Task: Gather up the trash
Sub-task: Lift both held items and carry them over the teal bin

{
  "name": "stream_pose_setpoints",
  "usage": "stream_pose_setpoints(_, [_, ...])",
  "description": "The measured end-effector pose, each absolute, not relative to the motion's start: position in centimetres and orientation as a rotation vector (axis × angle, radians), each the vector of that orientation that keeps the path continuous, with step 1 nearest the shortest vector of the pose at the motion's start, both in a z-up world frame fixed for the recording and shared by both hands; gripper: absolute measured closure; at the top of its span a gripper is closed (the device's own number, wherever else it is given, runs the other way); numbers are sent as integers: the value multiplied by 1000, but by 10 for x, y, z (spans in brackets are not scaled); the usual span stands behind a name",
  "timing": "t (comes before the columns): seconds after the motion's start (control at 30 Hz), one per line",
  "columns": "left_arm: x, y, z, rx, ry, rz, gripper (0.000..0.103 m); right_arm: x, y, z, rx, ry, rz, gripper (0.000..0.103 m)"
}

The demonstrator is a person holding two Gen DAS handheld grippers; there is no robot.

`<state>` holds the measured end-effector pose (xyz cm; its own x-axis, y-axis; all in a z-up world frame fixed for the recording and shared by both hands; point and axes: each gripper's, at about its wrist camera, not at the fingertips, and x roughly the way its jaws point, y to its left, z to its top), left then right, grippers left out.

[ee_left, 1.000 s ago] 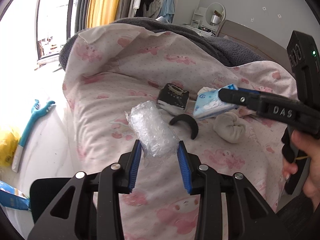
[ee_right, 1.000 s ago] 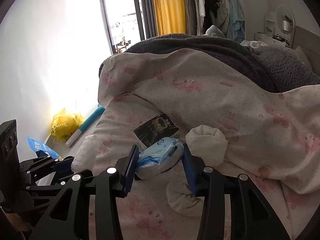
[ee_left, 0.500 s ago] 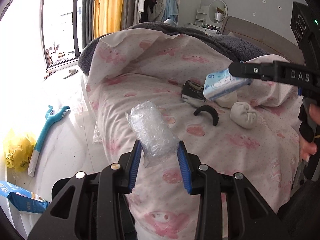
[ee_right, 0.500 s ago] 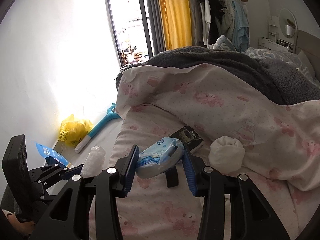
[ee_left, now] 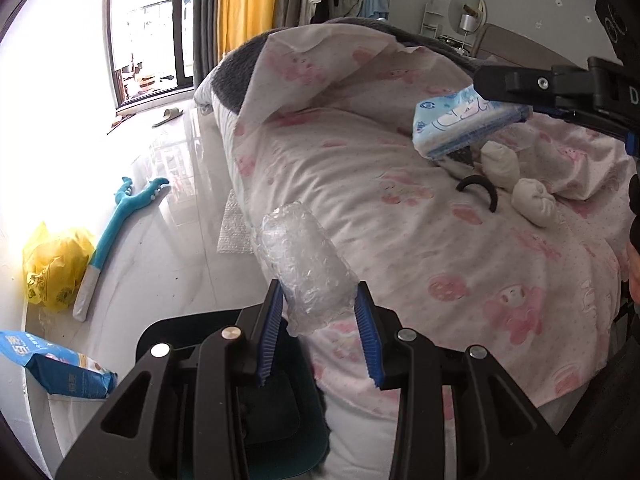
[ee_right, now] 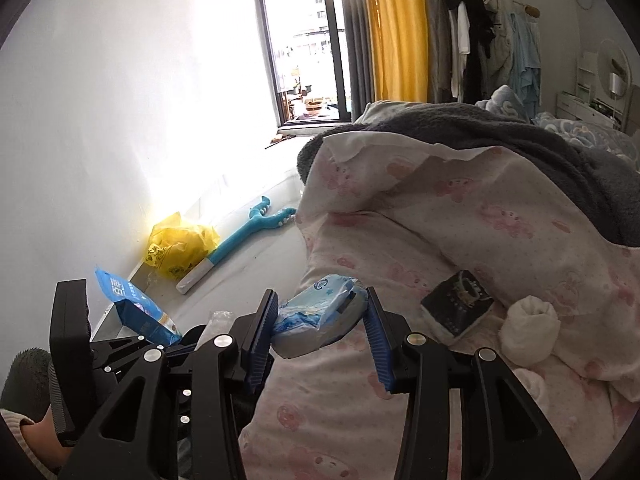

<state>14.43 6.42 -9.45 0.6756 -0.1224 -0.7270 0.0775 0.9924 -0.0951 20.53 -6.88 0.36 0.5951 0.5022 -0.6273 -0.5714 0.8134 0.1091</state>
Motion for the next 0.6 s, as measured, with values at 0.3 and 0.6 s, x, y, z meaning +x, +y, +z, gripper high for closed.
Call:
stream_pose_setpoints(0.3, [138,94,-123,-69,906,-64,64,197,-23,-7,-130,728,692,59])
stream_pose_setpoints(0.6, [135,123,-152,-108,1014,-26,64,191,16,-15,-151,753,745,59])
